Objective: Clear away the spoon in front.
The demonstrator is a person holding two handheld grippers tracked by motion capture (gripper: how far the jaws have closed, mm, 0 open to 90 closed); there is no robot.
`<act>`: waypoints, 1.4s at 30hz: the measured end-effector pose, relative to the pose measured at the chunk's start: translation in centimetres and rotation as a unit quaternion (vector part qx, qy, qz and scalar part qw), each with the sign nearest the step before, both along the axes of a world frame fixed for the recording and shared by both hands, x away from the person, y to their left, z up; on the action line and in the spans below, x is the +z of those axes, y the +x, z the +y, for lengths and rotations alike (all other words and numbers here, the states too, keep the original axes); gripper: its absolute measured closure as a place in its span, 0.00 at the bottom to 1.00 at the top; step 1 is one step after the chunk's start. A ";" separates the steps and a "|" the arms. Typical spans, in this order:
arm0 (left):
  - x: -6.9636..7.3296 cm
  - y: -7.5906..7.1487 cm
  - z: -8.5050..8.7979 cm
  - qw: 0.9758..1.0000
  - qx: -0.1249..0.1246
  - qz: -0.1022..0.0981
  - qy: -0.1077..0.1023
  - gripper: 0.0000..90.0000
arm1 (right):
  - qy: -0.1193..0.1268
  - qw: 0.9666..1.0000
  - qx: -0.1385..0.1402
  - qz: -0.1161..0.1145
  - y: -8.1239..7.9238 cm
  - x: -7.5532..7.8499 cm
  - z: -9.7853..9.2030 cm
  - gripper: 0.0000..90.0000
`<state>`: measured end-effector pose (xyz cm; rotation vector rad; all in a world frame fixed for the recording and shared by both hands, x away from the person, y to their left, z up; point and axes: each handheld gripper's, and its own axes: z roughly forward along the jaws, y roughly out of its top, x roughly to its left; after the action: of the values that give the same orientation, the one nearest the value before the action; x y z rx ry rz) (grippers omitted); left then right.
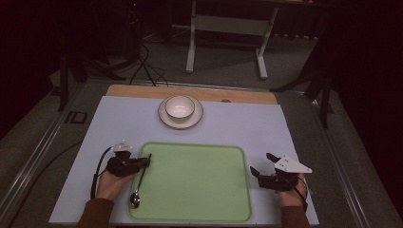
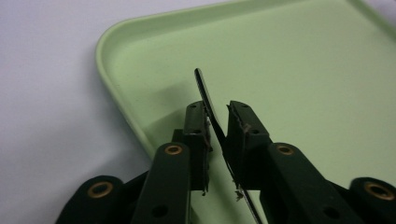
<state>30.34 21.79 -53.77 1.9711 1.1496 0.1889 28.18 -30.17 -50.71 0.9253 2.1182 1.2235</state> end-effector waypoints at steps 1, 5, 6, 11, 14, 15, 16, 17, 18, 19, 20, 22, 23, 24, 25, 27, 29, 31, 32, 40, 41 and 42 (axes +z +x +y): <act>0.0 -0.1 -0.1 1.000 0.003 -0.003 0.010 0.81 | 0.000 1.000 0.000 0.001 0.0 0.0 0.0 0.19; 0.3 -0.2 -0.4 1.000 0.006 -0.019 0.016 0.68 | -0.001 1.000 0.001 -0.001 0.0 0.0 0.0 0.19; 0.3 -0.2 -0.4 1.000 0.009 -0.023 0.014 0.65 | -0.001 1.000 0.002 -0.001 0.0 0.0 0.0 0.19; 0.7 -0.4 -0.5 0.998 0.024 -0.046 0.019 0.51 | 0.000 1.000 0.002 0.000 0.0 0.0 0.0 0.19; 0.8 -0.5 -0.4 0.998 0.033 -0.055 0.030 0.45 | -0.001 1.000 0.003 0.000 0.0 0.0 0.0 0.19; 0.9 -0.5 -0.4 0.997 0.040 -0.057 0.037 0.43 | 0.000 1.000 0.003 0.000 0.0 0.0 0.0 0.19; 0.9 -0.5 -0.3 0.996 0.045 -0.059 0.043 0.41 | 0.000 1.000 0.003 -0.001 0.0 0.0 0.0 0.19; 0.9 -0.5 -0.3 0.996 0.048 -0.061 0.048 0.40 | -0.001 1.000 0.004 -0.001 0.0 0.0 0.0 0.19; 1.0 -0.6 -0.2 0.995 0.051 -0.064 0.053 0.40 | 0.000 1.000 0.004 -0.002 0.0 0.0 0.0 0.19; 1.1 -0.7 -0.2 0.994 0.055 -0.068 0.060 0.39 | 0.000 1.000 0.004 -0.002 0.0 0.0 0.0 0.19; 1.2 -0.7 -0.1 0.994 0.057 -0.070 0.064 0.38 | 0.000 1.000 0.004 -0.002 0.0 0.0 0.0 0.19; 1.4 -0.7 -0.2 0.992 0.064 -0.078 0.077 0.36 | 0.000 1.000 0.004 -0.002 0.0 0.0 0.0 0.19; 1.4 -0.8 -0.1 0.991 0.067 -0.082 0.082 0.36 | -0.001 1.000 0.004 -0.002 0.0 0.0 0.0 0.19; 1.5 -0.8 -0.1 0.990 0.070 -0.086 0.083 0.36 | -0.001 1.000 0.004 -0.002 0.0 0.0 0.0 0.19; 1.6 -0.8 -0.1 0.990 0.073 -0.089 0.085 0.36 | -0.001 1.000 0.005 -0.002 0.0 0.0 0.0 0.19; 1.7 -0.9 0.0 0.988 0.077 -0.095 0.091 0.36 | 0.000 1.000 0.004 -0.003 0.0 0.0 0.0 0.19; 1.8 -1.0 0.1 0.987 0.083 -0.101 0.092 0.36 | 0.000 1.000 0.004 -0.003 0.0 0.0 0.0 0.19; 1.9 -1.1 0.3 0.986 0.090 -0.108 0.094 0.36 | 0.000 1.000 0.004 -0.003 0.0 0.0 0.0 0.19; 2.1 -1.1 0.4 0.985 0.093 -0.111 0.097 0.36 | 0.000 1.000 0.004 -0.003 0.0 0.0 0.0 0.19; 2.9 -1.7 1.5 0.978 0.112 -0.137 0.111 0.36 | 0.003 1.000 0.001 -0.006 -0.1 0.1 -0.1 0.19; 3.0 -1.8 1.7 0.977 0.116 -0.139 0.111 0.36 | 0.004 1.000 0.000 -0.007 -0.1 0.2 -0.2 0.19; 3.1 -1.9 1.9 0.976 0.121 -0.143 0.111 0.36 | 0.004 1.000 0.000 -0.008 -0.1 0.2 -0.2 0.19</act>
<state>28.47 23.69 -50.64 1.9093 1.2128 0.7343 28.12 -30.37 -50.54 0.9173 2.1024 1.2369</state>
